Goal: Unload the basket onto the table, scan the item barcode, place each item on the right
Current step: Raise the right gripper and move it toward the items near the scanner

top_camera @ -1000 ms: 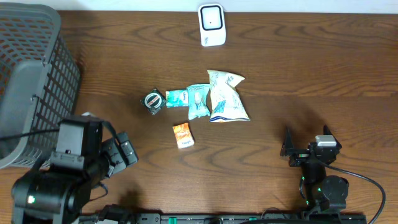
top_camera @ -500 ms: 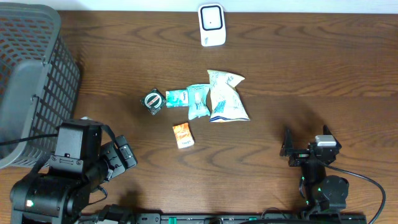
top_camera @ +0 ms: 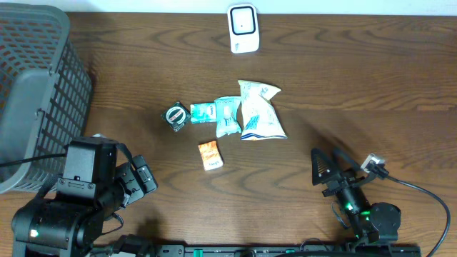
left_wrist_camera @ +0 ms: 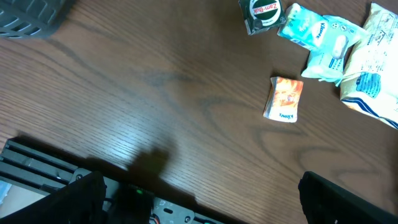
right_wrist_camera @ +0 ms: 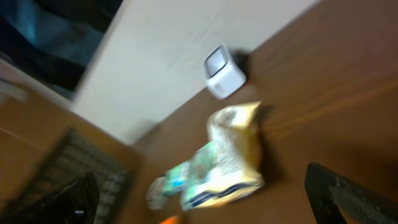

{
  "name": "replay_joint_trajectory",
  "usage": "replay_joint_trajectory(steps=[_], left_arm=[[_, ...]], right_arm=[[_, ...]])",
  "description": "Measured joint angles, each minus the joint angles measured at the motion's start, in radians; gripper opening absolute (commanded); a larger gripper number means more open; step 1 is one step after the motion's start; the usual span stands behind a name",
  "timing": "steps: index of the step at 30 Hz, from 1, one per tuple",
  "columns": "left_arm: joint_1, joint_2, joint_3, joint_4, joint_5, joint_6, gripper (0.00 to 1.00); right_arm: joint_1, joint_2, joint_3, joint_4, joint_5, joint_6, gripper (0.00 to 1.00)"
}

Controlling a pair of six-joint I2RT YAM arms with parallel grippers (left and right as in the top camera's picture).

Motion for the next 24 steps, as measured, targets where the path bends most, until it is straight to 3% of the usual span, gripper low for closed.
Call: replay_joint_trajectory(steps=[8,17,21,24], left_arm=[[0.000,0.000,-0.001,0.001,0.000,0.000,0.97],[0.000,0.002,-0.005,0.001,0.000,0.000,0.97],[0.000,0.002,-0.005,0.001,0.000,0.000,0.98],[0.000,0.002,-0.005,0.001,0.000,0.000,0.97]], right_arm=[[0.000,0.000,0.000,0.114,-0.097,0.153,0.99],[0.000,-0.001,0.008,0.560,-0.090,0.136,0.99],[0.000,0.005,0.066,0.520,-0.057,0.063,0.99],[0.000,0.044,0.201,0.383,-0.035,-0.047,0.99]])
